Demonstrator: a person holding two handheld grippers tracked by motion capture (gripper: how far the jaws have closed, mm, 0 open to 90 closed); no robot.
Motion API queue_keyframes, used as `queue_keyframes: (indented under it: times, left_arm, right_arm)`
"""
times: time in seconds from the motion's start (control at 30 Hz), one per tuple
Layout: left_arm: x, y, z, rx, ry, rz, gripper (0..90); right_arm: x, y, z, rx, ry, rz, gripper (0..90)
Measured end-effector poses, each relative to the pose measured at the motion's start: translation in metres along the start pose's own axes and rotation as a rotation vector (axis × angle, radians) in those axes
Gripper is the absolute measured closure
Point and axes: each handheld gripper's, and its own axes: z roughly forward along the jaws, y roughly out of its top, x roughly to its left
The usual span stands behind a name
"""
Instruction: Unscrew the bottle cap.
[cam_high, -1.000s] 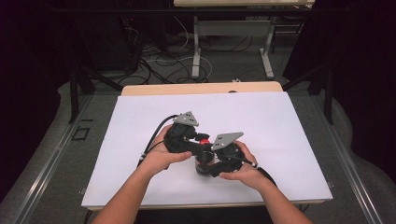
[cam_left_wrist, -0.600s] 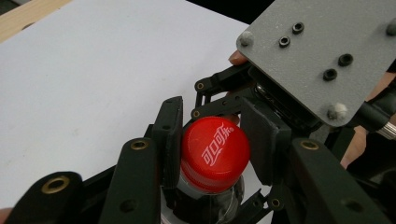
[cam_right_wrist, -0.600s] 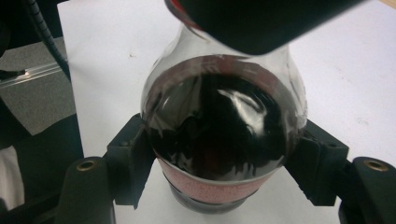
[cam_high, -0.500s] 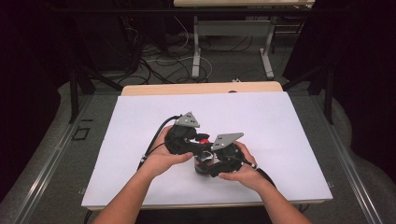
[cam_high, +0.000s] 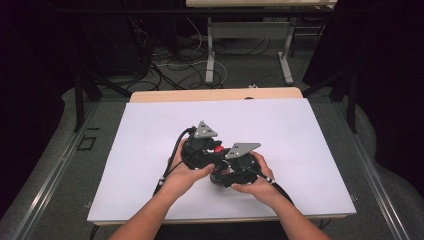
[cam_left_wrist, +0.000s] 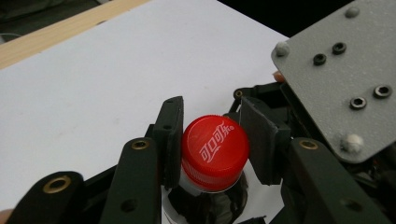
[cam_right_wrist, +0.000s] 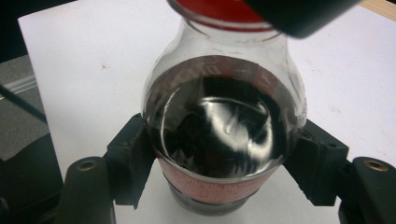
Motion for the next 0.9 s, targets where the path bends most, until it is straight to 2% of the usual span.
queue_keyframes:
  times: [0.03, 0.13, 0.2, 0.23, 0.27, 0.33, 0.37, 0.43, 0.47, 0.6, 0.67, 0.83, 0.9]
  left_arm:
    - [-0.001, 0.000, 0.000, -0.005, 0.004, -0.007, 61.0]
    - [0.001, 0.000, 0.001, -0.019, -0.013, 0.015, 58.2]
    - [0.006, 0.002, -0.002, -0.011, -0.061, 0.034, 50.8]
    - [0.009, 0.002, -0.003, -0.008, -0.102, 0.035, 47.2]
    - [0.010, 0.002, -0.005, -0.004, -0.120, 0.021, 44.7]
    - [0.016, 0.004, -0.011, 0.005, -0.148, 0.058, 43.6]
    - [0.019, 0.005, -0.014, 0.024, -0.175, 0.060, 43.4]
    - [0.025, 0.006, -0.016, 0.020, -0.228, 0.092, 43.9]
    - [0.028, 0.007, -0.018, 0.036, -0.255, 0.104, 44.0]
    - [0.033, 0.005, -0.018, 0.042, -0.327, 0.126, 46.8]
    - [0.036, 0.005, -0.017, 0.063, -0.367, 0.142, 48.4]
    - [0.038, 0.003, -0.013, 0.066, -0.418, 0.143, 55.8]
    - [0.037, 0.003, -0.013, 0.064, -0.417, 0.147, 59.6]
  right_arm:
    - [0.000, 0.000, -0.001, 0.010, 0.001, 0.008, 30.6]
    - [-0.002, 0.000, -0.001, -0.007, 0.005, 0.001, 30.5]
    - [-0.003, 0.000, -0.003, 0.001, 0.021, -0.003, 30.5]
    - [-0.003, -0.001, -0.003, -0.010, 0.027, 0.003, 30.5]
    - [-0.004, 0.000, -0.004, -0.014, 0.035, -0.007, 30.5]
    - [-0.005, 0.000, -0.005, -0.016, 0.066, -0.025, 30.4]
    - [-0.004, 0.000, -0.006, -0.017, 0.073, -0.021, 30.4]
    - [-0.003, 0.000, -0.007, -0.017, 0.092, -0.029, 30.4]
    - [-0.002, 0.001, -0.007, -0.014, 0.096, -0.037, 30.4]
    - [0.000, 0.001, -0.006, -0.013, 0.110, -0.053, 30.4]
    - [0.000, 0.001, -0.006, -0.016, 0.122, -0.063, 30.4]
    - [0.003, 0.001, -0.006, -0.026, 0.146, -0.078, 30.4]
    - [0.004, 0.001, -0.006, -0.017, 0.154, -0.080, 30.4]
